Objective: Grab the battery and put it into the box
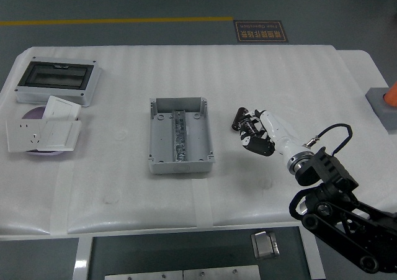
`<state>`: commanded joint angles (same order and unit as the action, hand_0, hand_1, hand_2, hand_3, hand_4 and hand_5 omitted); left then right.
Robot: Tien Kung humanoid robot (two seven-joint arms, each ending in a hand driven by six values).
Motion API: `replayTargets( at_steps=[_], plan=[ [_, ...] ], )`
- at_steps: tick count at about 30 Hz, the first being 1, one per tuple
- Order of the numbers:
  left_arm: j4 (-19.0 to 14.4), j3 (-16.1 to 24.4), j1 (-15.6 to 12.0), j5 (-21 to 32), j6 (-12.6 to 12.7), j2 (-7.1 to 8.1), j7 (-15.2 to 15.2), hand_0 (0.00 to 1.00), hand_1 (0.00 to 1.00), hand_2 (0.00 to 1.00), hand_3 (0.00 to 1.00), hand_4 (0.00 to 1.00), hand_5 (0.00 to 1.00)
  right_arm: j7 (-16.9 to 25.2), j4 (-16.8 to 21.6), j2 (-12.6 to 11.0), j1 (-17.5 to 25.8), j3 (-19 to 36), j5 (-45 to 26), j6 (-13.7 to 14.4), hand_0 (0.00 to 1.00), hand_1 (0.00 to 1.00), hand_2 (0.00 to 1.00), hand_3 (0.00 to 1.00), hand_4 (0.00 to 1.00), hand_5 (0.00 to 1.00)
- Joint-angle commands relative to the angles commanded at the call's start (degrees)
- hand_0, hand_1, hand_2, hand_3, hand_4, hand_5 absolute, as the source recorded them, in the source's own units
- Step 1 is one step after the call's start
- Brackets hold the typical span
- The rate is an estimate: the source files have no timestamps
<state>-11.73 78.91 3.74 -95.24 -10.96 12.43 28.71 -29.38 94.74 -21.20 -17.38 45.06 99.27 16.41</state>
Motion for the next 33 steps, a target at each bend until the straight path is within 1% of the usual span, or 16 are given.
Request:
replayTargets(
  at_steps=[2, 6, 7, 8, 11, 14, 17, 19, 20, 24, 25, 30, 31, 33],
  plan=[
    [0.0, 0.0, 0.0, 0.0, 0.0, -0.01, 0.0, 0.592, 0.666, 0.579, 0.585, 0.512, 0.187, 1.4, -0.5, 0.4, -1.3, -1.3, -2.4, 1.0, 0.265, 0.331, 0.528, 0.641, 0.113, 0.002],
    [0.0, 0.1, -0.1, -0.1, 0.0, -0.05, 0.2, 0.592, 0.666, 0.579, 0.585, 0.512, 0.187, 4.4, -1.1, 1.3, -4.1, -4.5, -7.0, 3.1, 0.265, 0.331, 0.528, 0.641, 0.113, 0.002],
    [0.0, 0.1, -0.1, -0.1, 0.0, -0.06, 0.2, 0.592, 0.666, 0.579, 0.585, 0.512, 0.187, 5.0, -1.3, 1.5, -4.7, -5.4, -7.8, 3.6, 0.265, 0.331, 0.528, 0.641, 0.113, 0.002],
    [-0.1, 0.1, -0.1, -0.1, -0.1, -0.07, 0.2, 0.593, 0.666, 0.580, 0.583, 0.515, 0.192, 5.7, -1.6, 1.9, -5.4, -6.2, -8.5, 4.1, 0.266, 0.332, 0.527, 0.630, 0.141, 0.002],
    [-0.1, 0.1, -0.1, -0.1, -0.1, -0.09, 0.3, 0.593, 0.666, 0.580, 0.583, 0.515, 0.192, 7.3, -2.8, 3.1, -7.3, -8.6, -10.1, 5.0, 0.266, 0.332, 0.527, 0.630, 0.141, 0.002],
    [-0.1, 0.2, -0.1, -0.2, -0.1, -0.07, 0.4, 0.593, 0.667, 0.582, 0.582, 0.514, 0.191, 8.1, -4.1, 4.6, -8.6, -10.2, -10.4, 5.0, 0.278, 0.334, 0.528, 0.632, 0.150, 0.002],
    [-0.2, 0.4, -0.2, -0.2, -0.2, 0.06, 0.6, 0.593, 0.667, 0.582, 0.582, 0.514, 0.191, 8.7, -5.6, 5.8, -9.6, -10.9, -10.6, 3.7, 0.278, 0.334, 0.528, 0.632, 0.150, 0.002],
    [-0.3, 0.5, -0.3, -0.2, -0.2, 0.11, 0.9, 0.588, 0.667, 0.581, 0.580, 0.514, 0.186, 8.9, -6.3, 6.2, -10.1, -11.1, -10.6, 2.8, 0.278, 0.334, 0.528, 0.632, 0.150, 0.002],
    [-0.3, 0.6, -0.4, -0.3, -0.3, 0.13, 1.1, 0.588, 0.667, 0.581, 0.580, 0.514, 0.186, 9.0, -6.8, 6.4, -10.4, -11.2, -10.4, 2.4, 0.426, 0.489, 0.633, 0.673, 0.200, 0.024],
    [-0.4, 0.8, -0.7, -0.3, -0.4, 0.19, 1.5, 0.588, 0.667, 0.581, 0.580, 0.514, 0.186, 9.3, -8.2, 6.9, -11.0, -11.2, -9.4, 1.2, 0.426, 0.489, 0.633, 0.673, 0.200, 0.024],
    [-0.4, 0.8, -0.7, -0.3, -0.5, 0.19, 1.5, 0.588, 0.667, 0.581, 0.580, 0.516, 0.185, 9.4, -8.5, 7.0, -11.1, -11.2, -9.2, 0.9, 0.724, 0.793, 0.847, 0.814, 0.500, 0.202],
    [-0.4, 1.0, -0.9, -0.5, -0.5, 0.21, 1.7, 0.588, 0.667, 0.581, 0.580, 0.516, 0.185, 9.6, -9.6, 7.4, -11.0, -11.3, -8.4, 0.0, 0.724, 0.793, 0.847, 0.814, 0.500, 0.202],
    [-0.5, 1.1, -0.9, -0.5, -0.6, 0.21, 1.7, 0.588, 0.668, 0.580, 0.579, 0.513, 0.181, 9.6, -9.8, 7.5, -11.0, -11.4, -8.3, -0.2, 0.998, 0.998, 0.998, 0.998, 0.761, 0.336],
    [-0.4, 1.1, -0.9, -0.6, -0.6, 0.19, 1.7, 0.588, 0.668, 0.580, 0.579, 0.513, 0.181, 9.6, -10.0, 7.6, -10.9, -11.6, -8.2, -0.3, 0.998, 0.998, 0.998, 0.998, 0.761, 0.336]
  ],
)
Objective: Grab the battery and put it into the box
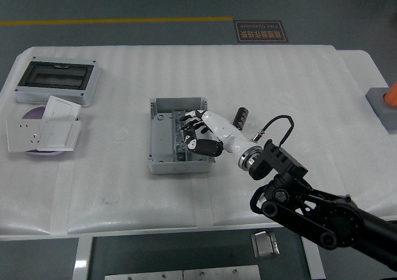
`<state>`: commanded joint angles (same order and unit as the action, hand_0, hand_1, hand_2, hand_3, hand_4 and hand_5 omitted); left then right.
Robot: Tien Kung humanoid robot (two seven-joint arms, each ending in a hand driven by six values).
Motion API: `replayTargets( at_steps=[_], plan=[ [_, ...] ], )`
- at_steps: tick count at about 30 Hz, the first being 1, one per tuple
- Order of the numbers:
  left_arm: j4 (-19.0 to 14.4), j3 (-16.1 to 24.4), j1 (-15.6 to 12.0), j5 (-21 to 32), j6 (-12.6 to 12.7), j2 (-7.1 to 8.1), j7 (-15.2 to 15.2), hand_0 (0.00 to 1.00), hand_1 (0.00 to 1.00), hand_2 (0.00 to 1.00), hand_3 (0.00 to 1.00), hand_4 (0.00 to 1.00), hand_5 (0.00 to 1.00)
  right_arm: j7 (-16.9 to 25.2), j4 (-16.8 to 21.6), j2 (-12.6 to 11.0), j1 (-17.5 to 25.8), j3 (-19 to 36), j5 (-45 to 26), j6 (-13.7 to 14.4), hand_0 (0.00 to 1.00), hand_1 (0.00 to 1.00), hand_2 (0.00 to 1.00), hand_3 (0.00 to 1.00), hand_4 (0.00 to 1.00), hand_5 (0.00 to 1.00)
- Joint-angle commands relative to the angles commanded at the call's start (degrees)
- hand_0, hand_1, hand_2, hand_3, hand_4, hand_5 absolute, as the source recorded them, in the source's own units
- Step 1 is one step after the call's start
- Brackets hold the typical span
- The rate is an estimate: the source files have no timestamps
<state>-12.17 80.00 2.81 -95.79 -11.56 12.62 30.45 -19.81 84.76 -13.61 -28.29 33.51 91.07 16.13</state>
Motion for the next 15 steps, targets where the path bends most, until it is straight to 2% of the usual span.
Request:
replayTargets(
  at_steps=[3, 4, 9, 15],
  plan=[
    [0.0, 0.0, 0.1, 0.0, 0.0, -0.04, -0.1, 0.588, 0.668, 0.580, 0.579, 0.513, 0.181, 0.0, -0.4, 0.1, 0.1, -0.1, 0.1, 0.0, 0.998, 0.998, 0.998, 0.998, 0.761, 0.336],
    [0.1, 0.0, 0.1, 0.0, 0.0, -0.05, -0.1, 0.590, 0.669, 0.582, 0.581, 0.507, 0.168, 0.0, -0.5, 0.2, 0.0, -0.1, 0.1, 0.0, 0.998, 0.998, 0.998, 0.998, 0.882, 0.421],
    [0.1, -0.2, 0.1, 0.1, -0.2, -0.12, -0.1, 0.590, 0.669, 0.582, 0.581, 0.507, 0.168, -0.1, -0.8, 0.2, 0.3, 0.6, 0.7, 0.1, 0.998, 0.998, 0.998, 0.998, 0.882, 0.421],
    [0.2, -0.4, 0.4, 0.3, -0.2, -0.08, -0.3, 0.593, 0.670, 0.582, 0.582, 0.504, 0.160, -0.9, -1.7, -1.4, 1.9, 6.3, 5.6, 1.4, 0.998, 0.998, 0.998, 0.998, 0.901, 0.430]
  ],
)
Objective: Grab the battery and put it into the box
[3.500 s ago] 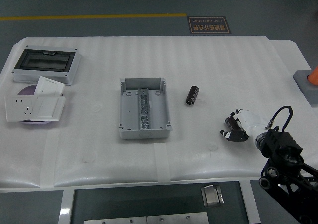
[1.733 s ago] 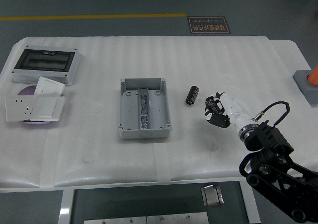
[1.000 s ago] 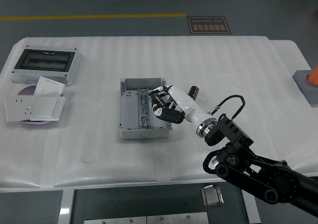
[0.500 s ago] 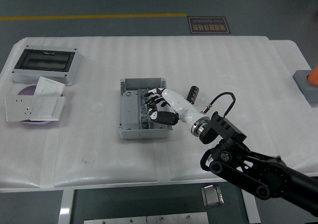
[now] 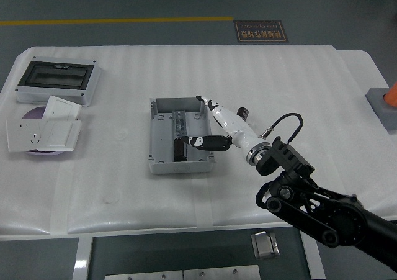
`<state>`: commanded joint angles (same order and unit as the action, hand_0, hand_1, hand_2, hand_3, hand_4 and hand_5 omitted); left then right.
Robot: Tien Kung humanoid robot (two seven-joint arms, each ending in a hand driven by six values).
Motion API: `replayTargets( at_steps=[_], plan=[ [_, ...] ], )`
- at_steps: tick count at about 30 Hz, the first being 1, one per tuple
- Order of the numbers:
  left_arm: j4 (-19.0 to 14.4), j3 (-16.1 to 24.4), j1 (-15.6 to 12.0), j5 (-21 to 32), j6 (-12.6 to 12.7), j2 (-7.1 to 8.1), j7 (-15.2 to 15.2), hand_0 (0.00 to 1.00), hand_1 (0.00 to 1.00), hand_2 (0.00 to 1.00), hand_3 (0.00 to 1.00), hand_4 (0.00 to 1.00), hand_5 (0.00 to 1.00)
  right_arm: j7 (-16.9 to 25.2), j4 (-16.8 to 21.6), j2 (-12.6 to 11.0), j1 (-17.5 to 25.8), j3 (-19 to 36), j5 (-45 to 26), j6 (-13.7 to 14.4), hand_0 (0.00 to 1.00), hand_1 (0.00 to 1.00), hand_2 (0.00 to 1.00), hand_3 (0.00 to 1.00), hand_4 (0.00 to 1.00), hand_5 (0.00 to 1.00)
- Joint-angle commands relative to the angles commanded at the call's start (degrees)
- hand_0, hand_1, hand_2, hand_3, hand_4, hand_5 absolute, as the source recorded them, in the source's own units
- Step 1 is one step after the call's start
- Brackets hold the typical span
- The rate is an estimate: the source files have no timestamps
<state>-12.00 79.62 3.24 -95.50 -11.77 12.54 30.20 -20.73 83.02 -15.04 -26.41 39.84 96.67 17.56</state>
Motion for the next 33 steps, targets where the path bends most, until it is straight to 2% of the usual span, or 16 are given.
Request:
replayTargets(
  at_steps=[4, 8, 14, 19, 22, 28, 33],
  plan=[
    [0.1, -0.2, 0.1, 0.2, 0.0, -0.01, -0.1, 0.586, 0.670, 0.580, 0.581, 0.504, 0.153, -1.2, -3.5, -1.6, -0.4, 3.5, 4.5, 0.1, 0.998, 0.998, 0.998, 0.998, 0.905, 0.428],
    [0.1, -0.5, 0.1, 0.5, -0.1, -0.15, -0.2, 0.586, 0.670, 0.578, 0.580, 0.504, 0.148, -2.2, -8.6, -2.6, -2.6, 3.1, 8.0, -1.4, 0.998, 0.998, 0.998, 0.998, 0.901, 0.435],
    [0.1, -0.2, 0.0, 0.3, -0.2, -0.14, -0.1, 0.585, 0.670, 0.578, 0.581, 0.504, 0.147, -5.4, -16.1, -2.6, -6.9, -2.0, 14.4, -7.3, 0.998, 0.998, 0.998, 0.998, 0.895, 0.434],
    [0.0, 0.1, -0.2, 0.0, -0.2, -0.02, 0.2, 0.585, 0.670, 0.577, 0.580, 0.504, 0.147, -6.7, -19.0, -2.1, -9.6, -5.5, 14.7, -11.9, 0.998, 0.998, 0.998, 0.998, 0.886, 0.435],
    [0.0, -0.1, -0.1, 0.2, -0.2, -0.03, 0.1, 0.585, 0.670, 0.577, 0.580, 0.504, 0.147, -7.1, -20.9, -1.6, -11.0, -7.0, 13.6, -13.6, 0.998, 0.998, 0.998, 0.998, 0.886, 0.435],
    [0.1, -0.2, 0.0, 0.3, -0.2, -0.14, 0.0, 0.584, 0.670, 0.576, 0.578, 0.504, 0.146, -7.0, -23.9, -0.6, -13.5, -10.3, 10.8, -13.9, 0.998, 0.998, 0.998, 0.998, 0.882, 0.441],
    [0.1, -0.2, 0.1, 0.3, -0.1, -0.15, -0.1, 0.583, 0.670, 0.576, 0.579, 0.504, 0.144, -6.3, -25.6, 0.3, -14.8, -12.1, 8.7, -12.2, 0.998, 0.998, 0.998, 0.998, 0.891, 0.455]
  ],
)
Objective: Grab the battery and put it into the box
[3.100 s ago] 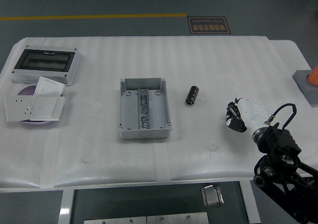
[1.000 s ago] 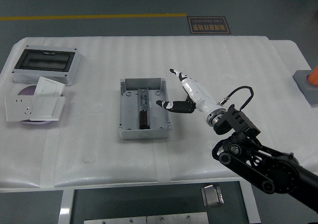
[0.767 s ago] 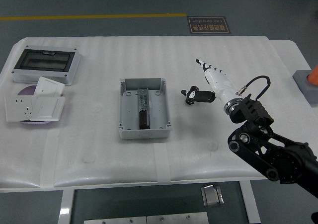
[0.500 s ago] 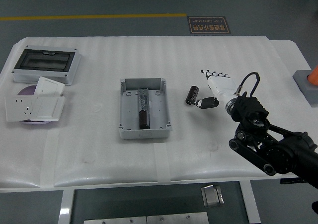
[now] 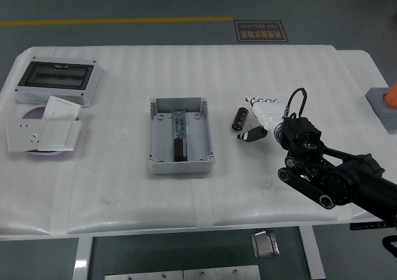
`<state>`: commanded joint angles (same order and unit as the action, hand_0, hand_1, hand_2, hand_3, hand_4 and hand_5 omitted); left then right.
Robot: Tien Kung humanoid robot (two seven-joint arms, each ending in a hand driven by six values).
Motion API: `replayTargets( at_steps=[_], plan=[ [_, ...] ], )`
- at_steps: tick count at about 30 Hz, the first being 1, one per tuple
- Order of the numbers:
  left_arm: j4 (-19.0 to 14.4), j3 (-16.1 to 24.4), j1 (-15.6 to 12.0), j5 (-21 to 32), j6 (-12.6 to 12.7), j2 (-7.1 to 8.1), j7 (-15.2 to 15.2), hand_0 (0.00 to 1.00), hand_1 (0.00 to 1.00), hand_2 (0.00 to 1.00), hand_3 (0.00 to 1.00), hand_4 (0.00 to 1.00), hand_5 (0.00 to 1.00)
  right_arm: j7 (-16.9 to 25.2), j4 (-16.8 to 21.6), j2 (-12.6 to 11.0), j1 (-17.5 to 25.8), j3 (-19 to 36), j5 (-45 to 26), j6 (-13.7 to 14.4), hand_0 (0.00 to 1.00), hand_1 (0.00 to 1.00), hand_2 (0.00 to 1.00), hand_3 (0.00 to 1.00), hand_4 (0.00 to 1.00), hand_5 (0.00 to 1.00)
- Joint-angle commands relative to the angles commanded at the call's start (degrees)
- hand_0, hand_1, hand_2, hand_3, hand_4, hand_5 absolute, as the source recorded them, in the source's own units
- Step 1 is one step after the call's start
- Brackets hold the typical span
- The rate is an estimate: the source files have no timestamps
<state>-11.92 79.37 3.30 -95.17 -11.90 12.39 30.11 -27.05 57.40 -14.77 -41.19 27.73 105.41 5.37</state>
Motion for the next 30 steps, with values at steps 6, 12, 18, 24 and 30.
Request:
replayTargets(
  at_steps=[6, 12, 18, 24, 30],
  plan=[
    [-0.1, -0.2, -0.1, 0.3, 0.1, 0.07, 0.1, 0.584, 0.670, 0.575, 0.579, 0.504, 0.145, 0.6, -1.0, 0.6, -0.9, -1.2, -1.9, 2.6, 0.998, 0.998, 0.998, 0.998, 0.888, 0.451],
    [-0.1, -0.3, -0.2, 0.6, 0.2, 0.07, 0.1, 0.584, 0.670, 0.575, 0.579, 0.504, 0.145, 1.7, -2.9, 1.1, -1.7, -2.6, -3.7, 3.8, 0.998, 0.895, 0.903, 0.998, 0.841, 0.448],
    [-0.1, -0.5, -0.3, 0.9, 0.3, 0.04, 0.0, 0.584, 0.670, 0.575, 0.578, 0.504, 0.145, 2.5, -4.5, 1.7, -2.2, -4.4, -5.2, 4.4, 0.934, 0.704, 0.689, 0.875, 0.589, 0.241],
    [-0.1, -0.7, -0.2, 1.1, 0.3, 0.04, -0.1, 0.584, 0.669, 0.576, 0.579, 0.504, 0.144, 3.0, -4.6, 1.9, -2.1, -5.0, -5.3, 5.1, 0.871, 0.640, 0.618, 0.753, 0.488, 0.169],
    [-0.1, -0.7, -0.1, 1.2, 0.5, 0.07, -0.2, 0.584, 0.670, 0.576, 0.579, 0.505, 0.145, 3.7, -4.5, 1.9, -2.0, -5.1, -5.0, 6.4, 0.860, 0.626, 0.610, 0.734, 0.470, 0.151]
  ],
)
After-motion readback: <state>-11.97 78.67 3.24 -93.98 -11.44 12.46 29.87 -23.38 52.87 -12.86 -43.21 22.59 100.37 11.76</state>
